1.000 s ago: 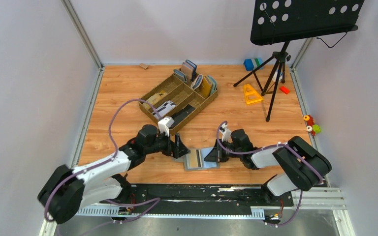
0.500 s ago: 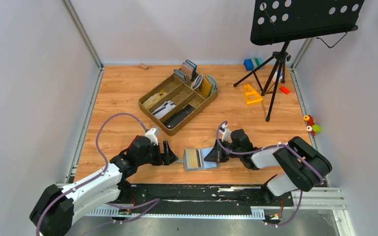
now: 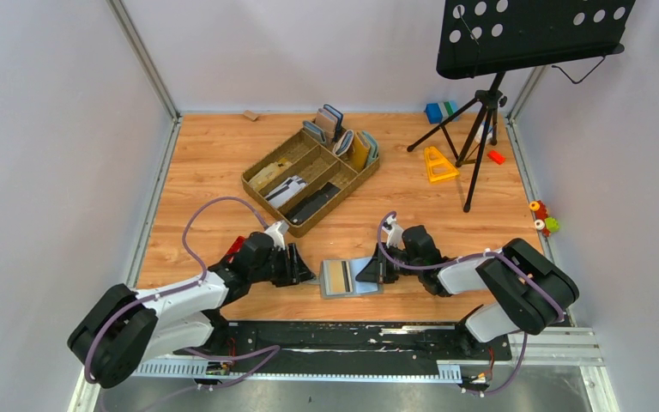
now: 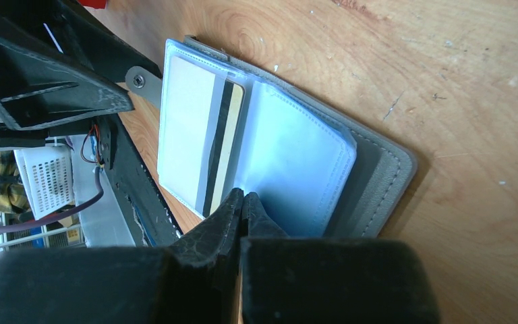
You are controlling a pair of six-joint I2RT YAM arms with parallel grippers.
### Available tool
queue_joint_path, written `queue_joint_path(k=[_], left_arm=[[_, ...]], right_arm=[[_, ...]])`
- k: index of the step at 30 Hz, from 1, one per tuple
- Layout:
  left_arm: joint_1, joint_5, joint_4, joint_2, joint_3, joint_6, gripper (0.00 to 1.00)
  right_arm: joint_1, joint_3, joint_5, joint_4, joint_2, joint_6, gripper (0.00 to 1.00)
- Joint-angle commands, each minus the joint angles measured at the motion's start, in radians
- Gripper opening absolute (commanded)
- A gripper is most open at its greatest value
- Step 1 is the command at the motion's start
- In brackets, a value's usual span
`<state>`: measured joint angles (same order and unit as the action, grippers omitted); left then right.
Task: Take the credit cards out of the card holder
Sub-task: Remove the credit card from the card holder.
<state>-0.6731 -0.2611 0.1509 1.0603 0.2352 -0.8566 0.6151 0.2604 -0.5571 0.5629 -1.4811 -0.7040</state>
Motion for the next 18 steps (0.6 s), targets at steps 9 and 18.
queue_joint_path(k=[9,18], left_arm=[[-0.017,-0.026,0.071,0.094,0.022,-0.029,0.29],[-0.021,-0.048,0.216,0.004,-0.032,-0.084,0.31]], right_arm=[[0.005,-0.003,0.033,-0.024,-0.004,0.034,0.0],[0.005,-0.003,0.025,-0.021,-0.008,0.028,0.0]])
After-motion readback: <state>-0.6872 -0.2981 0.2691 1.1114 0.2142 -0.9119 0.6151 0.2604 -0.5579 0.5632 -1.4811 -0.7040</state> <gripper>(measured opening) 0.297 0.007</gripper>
